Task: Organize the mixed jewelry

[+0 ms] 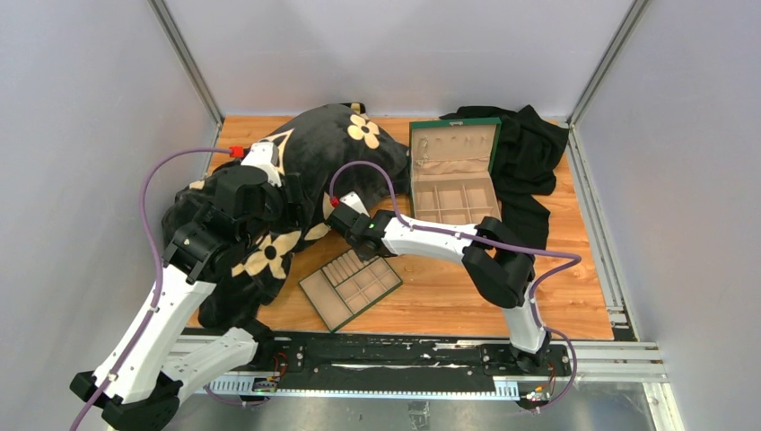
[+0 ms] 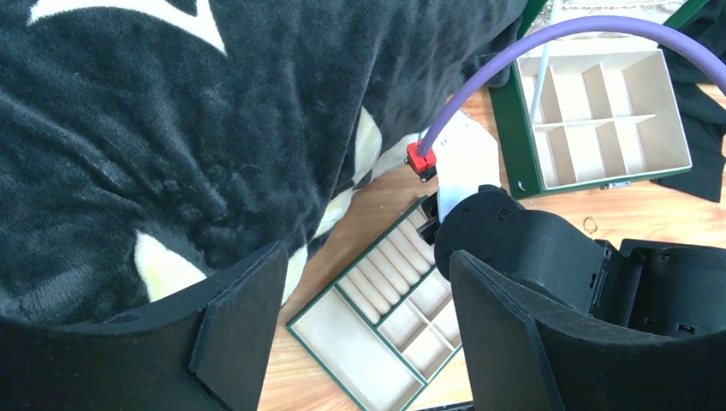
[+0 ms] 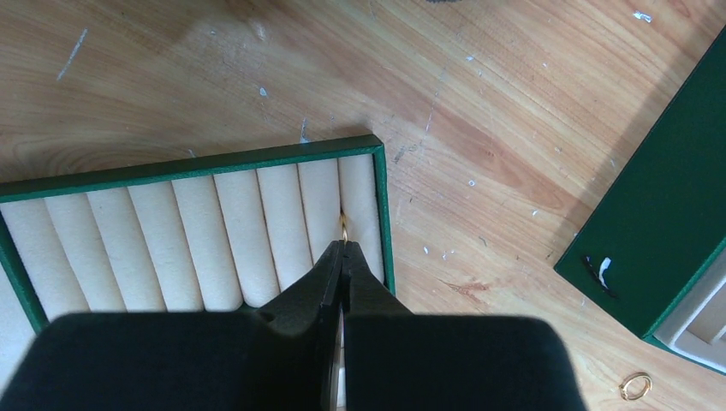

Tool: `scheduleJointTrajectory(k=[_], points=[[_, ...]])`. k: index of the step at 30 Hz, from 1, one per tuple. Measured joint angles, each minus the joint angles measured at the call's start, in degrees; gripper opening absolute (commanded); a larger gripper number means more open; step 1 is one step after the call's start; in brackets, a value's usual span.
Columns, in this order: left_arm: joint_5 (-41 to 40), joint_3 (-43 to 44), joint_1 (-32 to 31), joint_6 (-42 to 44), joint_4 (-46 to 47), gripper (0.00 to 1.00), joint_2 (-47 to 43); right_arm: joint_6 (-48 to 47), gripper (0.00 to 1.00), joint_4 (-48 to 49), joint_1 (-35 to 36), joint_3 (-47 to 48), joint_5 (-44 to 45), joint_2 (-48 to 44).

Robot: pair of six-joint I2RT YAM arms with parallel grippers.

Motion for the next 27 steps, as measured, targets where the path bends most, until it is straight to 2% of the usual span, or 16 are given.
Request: scheduleJointTrajectory(k=[6, 9, 13, 16, 19, 27], points=[[0.0, -0.04, 0.0, 0.0, 0.02, 0.74, 0.02, -0.24, 0.03, -0.02, 0.0, 0.0, 0.07, -0.07], [0.22, -0.35, 0.0, 0.07, 0.26, 0.74, 0.02, -0.46, 0.14, 0.0, 0.0, -0.61, 0.74, -1.49], [1.62, -0.98, 0.0, 0.55, 1.09, 0.72, 0.57, -0.68, 0.2, 0.46, -0.57, -5.11, 3.06, -10.08], [3.08, -1.9, -0.02, 0.83, 1.97, 0.72, 1.75, 0.0, 0.21, 1.2, -3.21, -10.67, 3.63, -20.35], [3.43, -3.06, -1.49, 1.36, 2.99, 0.72, 3.19, 2.29, 0.22, 1.09, -9.27, -19.87, 4.13, -31.39], [2.54, -3.21, -11.56, 2.25, 5.27, 0.72, 9.27, 6.25, 0.26, -2.69, -18.78, -39.52, 1.25, -44.28]])
